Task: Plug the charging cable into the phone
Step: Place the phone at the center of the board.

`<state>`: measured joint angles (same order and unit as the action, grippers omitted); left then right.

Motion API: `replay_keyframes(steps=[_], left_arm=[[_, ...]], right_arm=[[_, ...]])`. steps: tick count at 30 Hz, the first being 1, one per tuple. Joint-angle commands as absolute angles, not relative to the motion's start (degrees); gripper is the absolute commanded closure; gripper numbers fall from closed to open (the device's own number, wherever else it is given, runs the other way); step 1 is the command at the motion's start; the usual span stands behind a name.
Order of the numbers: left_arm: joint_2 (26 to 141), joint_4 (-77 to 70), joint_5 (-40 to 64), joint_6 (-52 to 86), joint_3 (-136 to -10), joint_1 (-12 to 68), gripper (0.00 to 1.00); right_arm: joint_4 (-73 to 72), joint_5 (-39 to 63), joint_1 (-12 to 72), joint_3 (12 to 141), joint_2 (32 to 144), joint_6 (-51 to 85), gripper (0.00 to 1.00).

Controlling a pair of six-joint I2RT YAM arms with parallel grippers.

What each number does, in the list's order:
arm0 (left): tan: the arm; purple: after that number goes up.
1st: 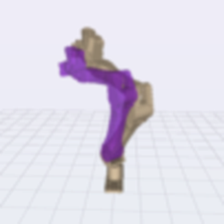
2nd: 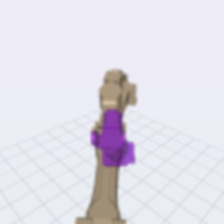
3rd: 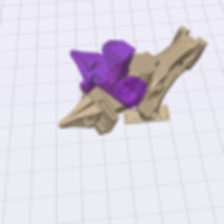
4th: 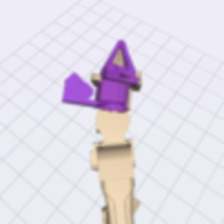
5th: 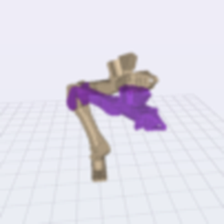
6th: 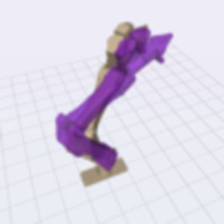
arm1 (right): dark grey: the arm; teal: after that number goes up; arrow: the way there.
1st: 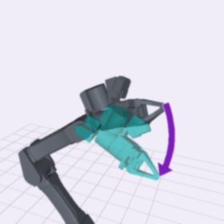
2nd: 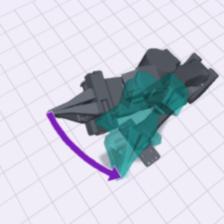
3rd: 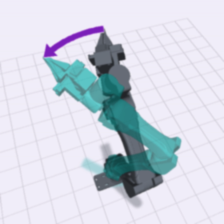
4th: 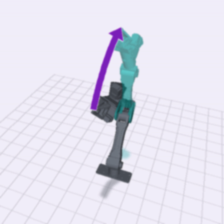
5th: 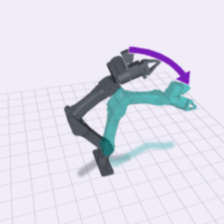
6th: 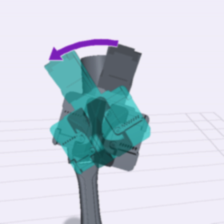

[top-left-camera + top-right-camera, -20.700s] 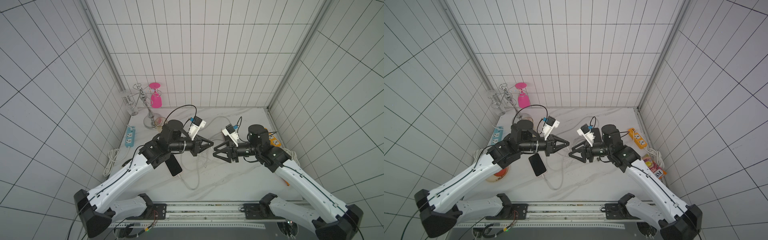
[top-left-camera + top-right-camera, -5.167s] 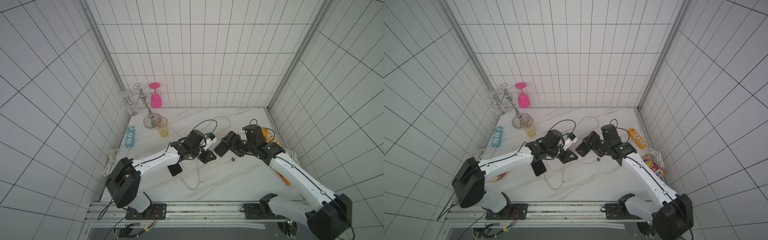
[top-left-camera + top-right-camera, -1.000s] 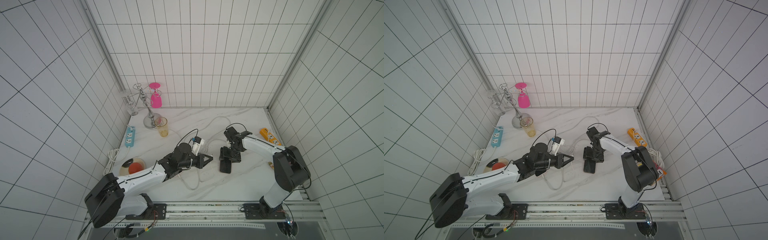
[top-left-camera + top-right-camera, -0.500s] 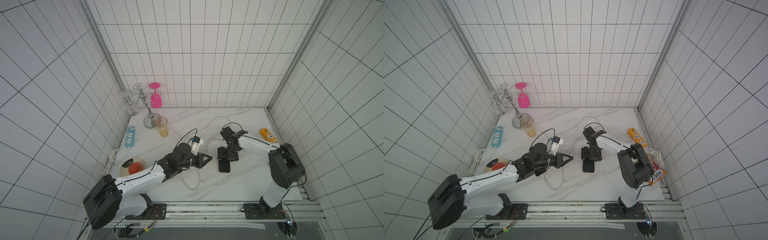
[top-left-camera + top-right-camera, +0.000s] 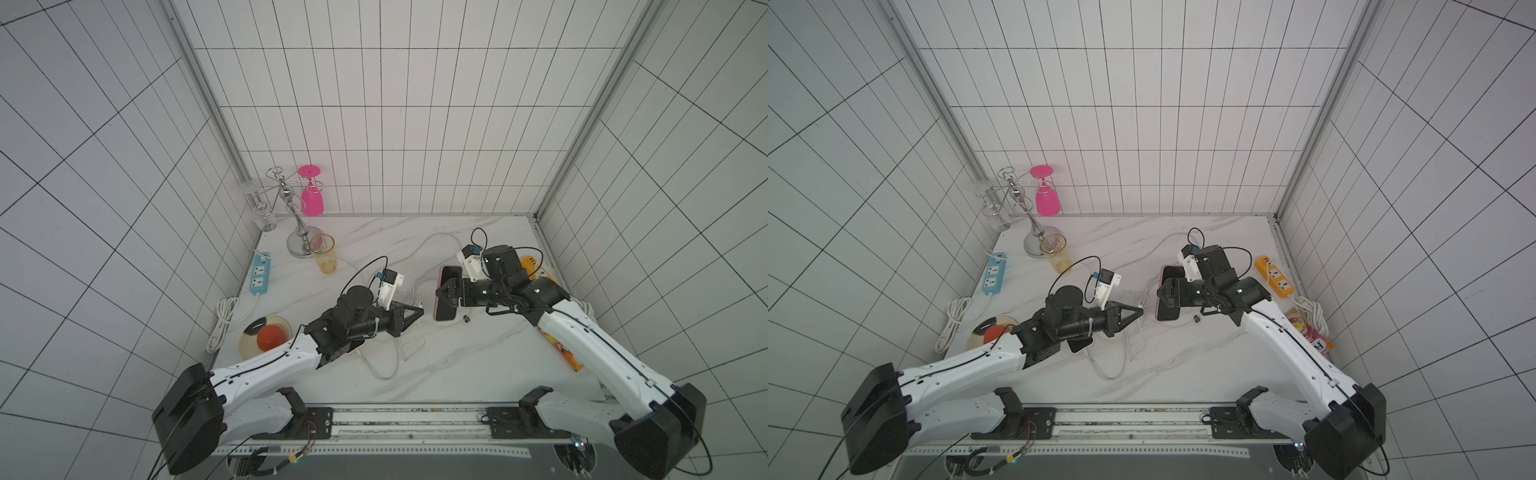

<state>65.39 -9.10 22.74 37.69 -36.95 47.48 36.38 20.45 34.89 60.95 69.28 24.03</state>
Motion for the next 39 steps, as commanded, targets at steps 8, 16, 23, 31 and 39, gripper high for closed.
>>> replay_keyframes(steps=[8,16,23,31,39], left_arm=[[63.6,-8.2,22.3,36.6,-35.7,47.5,1.0],[63.9,-8.3,22.5,36.8,-35.3,47.5,1.0],[63.6,-8.9,22.5,37.3,-34.7,47.5,1.0],[62.9,-8.7,22.0,37.1,-35.0,47.5,1.0],[61.6,-13.5,23.7,37.2,-34.2,47.5,1.0]], right_arm=[[44.1,13.2,35.3,63.7,86.7,24.1,0.33],[45.7,7.6,36.6,67.7,98.2,24.5,0.26],[45.1,4.8,37.4,68.4,100.5,25.3,0.0],[46.1,6.7,37.4,68.1,92.4,24.8,0.03],[26.5,36.5,37.6,55.4,62.5,23.5,0.18]])
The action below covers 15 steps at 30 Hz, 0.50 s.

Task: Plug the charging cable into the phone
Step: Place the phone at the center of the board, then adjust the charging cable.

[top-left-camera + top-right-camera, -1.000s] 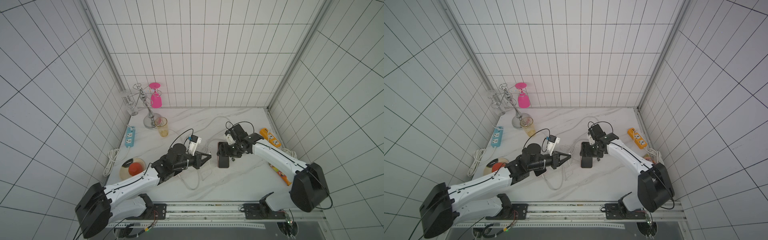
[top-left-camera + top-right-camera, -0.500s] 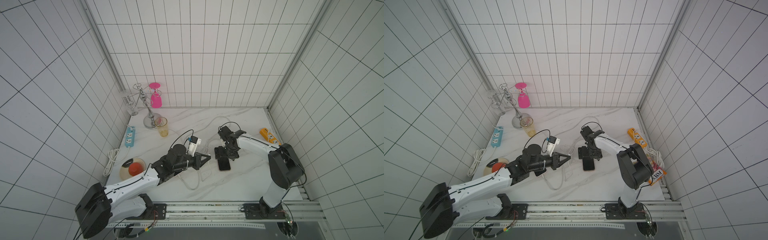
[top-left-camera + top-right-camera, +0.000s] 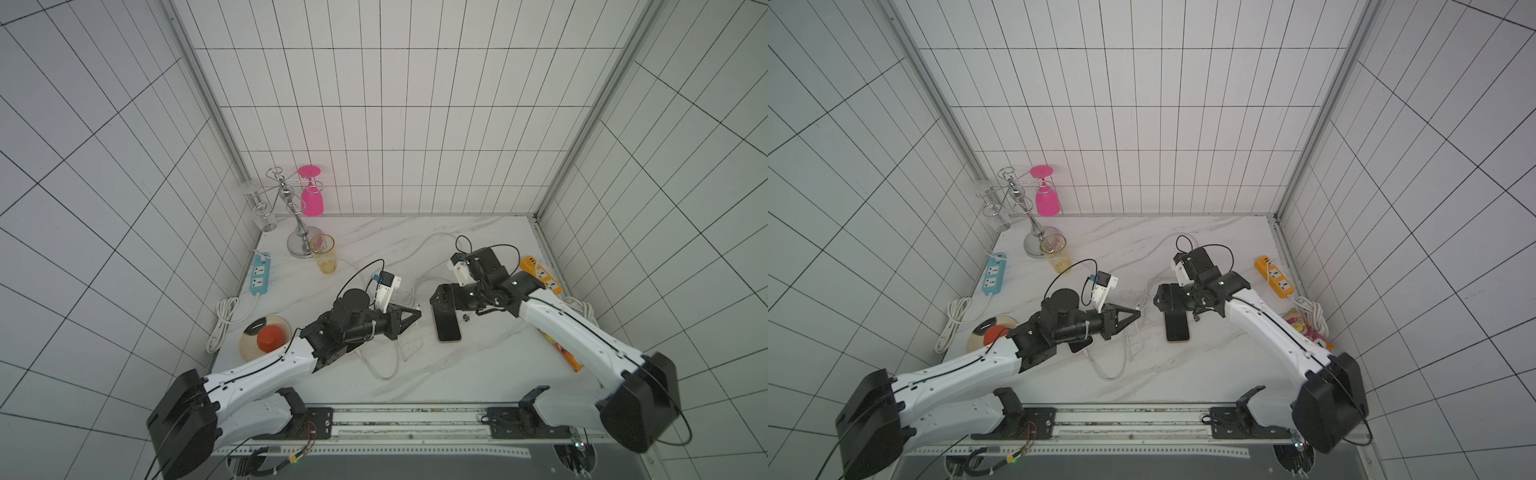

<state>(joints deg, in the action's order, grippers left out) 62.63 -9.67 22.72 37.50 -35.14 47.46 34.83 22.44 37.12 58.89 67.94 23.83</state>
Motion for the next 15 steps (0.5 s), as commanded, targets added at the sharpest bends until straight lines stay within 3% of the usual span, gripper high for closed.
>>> replay_keyframes(steps=[1,8,15], left_arm=[[61.3,-14.9,24.0,37.6,-33.8,47.5,1.0],[58.6,-21.6,25.7,40.1,-31.2,47.5,1.0],[55.6,-27.6,26.6,43.4,-28.1,47.5,0.99]], right_arm=[[24.0,39.7,37.7,53.9,60.3,24.1,0.19],[18.2,49.7,39.6,48.9,57.3,22.3,0.29],[10.7,53.2,43.1,48.4,59.6,22.7,0.4]])
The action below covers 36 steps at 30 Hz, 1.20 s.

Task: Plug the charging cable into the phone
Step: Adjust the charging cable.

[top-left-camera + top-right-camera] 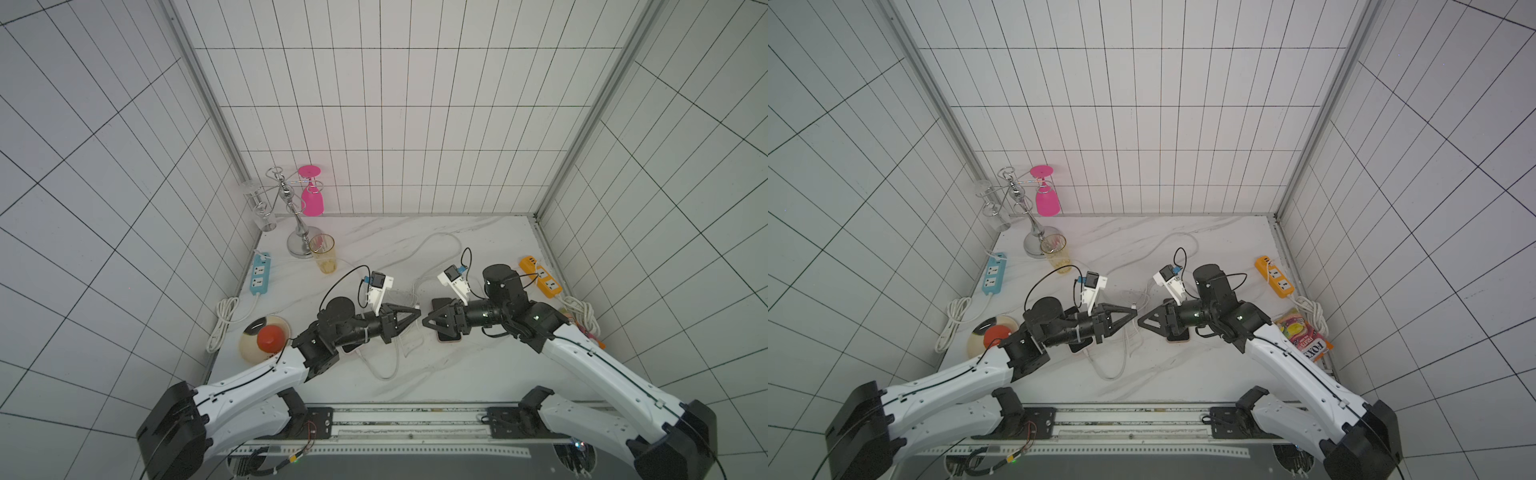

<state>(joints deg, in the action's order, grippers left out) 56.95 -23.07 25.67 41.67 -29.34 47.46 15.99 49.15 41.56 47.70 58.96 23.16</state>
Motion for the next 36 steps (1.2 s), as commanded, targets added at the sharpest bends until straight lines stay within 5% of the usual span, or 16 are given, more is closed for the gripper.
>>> replay_keyframes(steps=[1,10,16,23,36], left_arm=[[55.4,-27.9,26.4,43.6,-27.9,47.5,0.98],[55.0,-29.0,26.6,44.7,-27.8,47.5,0.97],[52.9,-26.0,26.4,44.4,-28.0,47.5,0.85],[49.3,-14.7,25.5,41.3,-31.3,46.6,0.59],[58.3,-1.6,38.2,37.0,-42.0,43.8,0.6]], right_arm=[[10.0,53.7,43.8,48.8,59.9,22.6,0.41],[7.2,52.7,46.9,49.7,62.1,22.9,0.72],[8.2,52.6,46.9,49.7,61.2,22.0,0.97],[16.7,54.8,46.9,51.8,61.4,16.5,1.0],[27.2,58.5,49.6,55.7,63.5,8.8,1.0]])
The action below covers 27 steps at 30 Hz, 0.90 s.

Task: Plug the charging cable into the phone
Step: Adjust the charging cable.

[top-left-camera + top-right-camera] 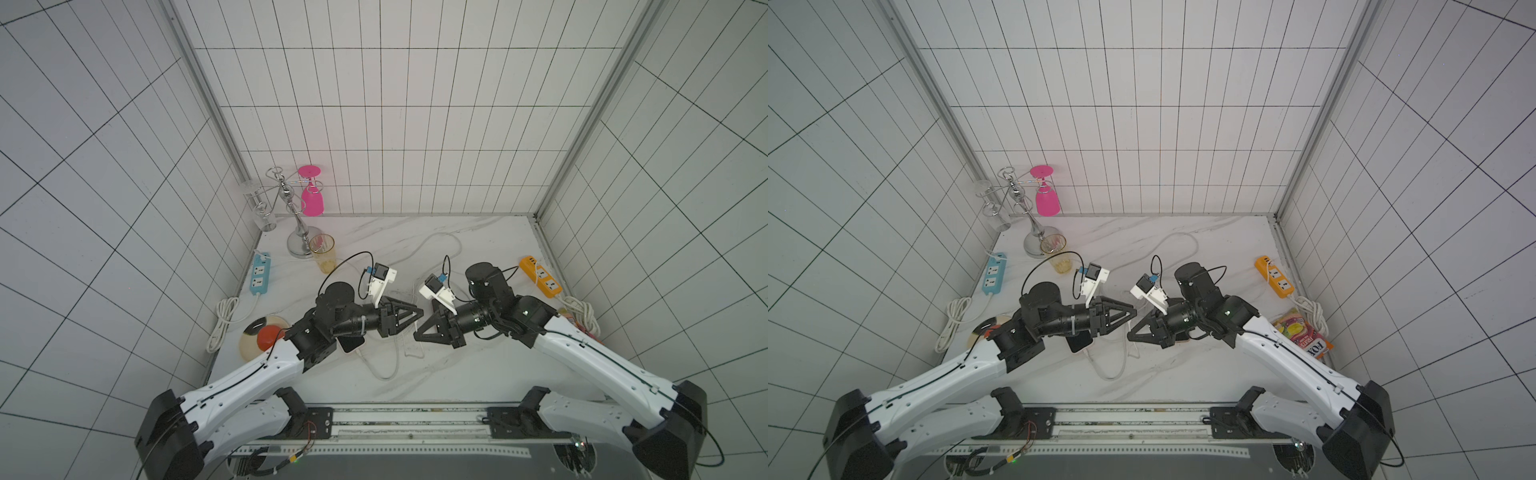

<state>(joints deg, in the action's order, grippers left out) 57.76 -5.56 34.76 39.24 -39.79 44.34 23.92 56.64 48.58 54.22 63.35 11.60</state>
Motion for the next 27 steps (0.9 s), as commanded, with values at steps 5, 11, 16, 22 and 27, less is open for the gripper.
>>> replay_keyframes(steps=[5,11,16,22,27], left_arm=[[57.3,-4.1,39.2,39.2,-40.6,42.2,0.64],[57.3,-5.6,41.2,40.9,-39.7,41.8,0.75],[57.4,-5.4,43.0,41.2,-39.3,41.8,0.74],[56.5,-5.5,43.5,41.3,-38.3,41.9,0.71],[55.9,-5.6,43.1,41.2,-38.0,41.9,0.77]], right_arm=[[28.2,57.6,49.6,55.6,63.2,7.9,1.0],[28.6,56.8,49.6,55.5,63.2,7.6,1.0],[28.6,56.6,49.6,55.5,63.4,7.6,1.0],[28.6,56.1,49.6,55.6,63.5,7.6,1.0],[28.4,55.8,49.6,55.4,63.5,7.9,1.0]])
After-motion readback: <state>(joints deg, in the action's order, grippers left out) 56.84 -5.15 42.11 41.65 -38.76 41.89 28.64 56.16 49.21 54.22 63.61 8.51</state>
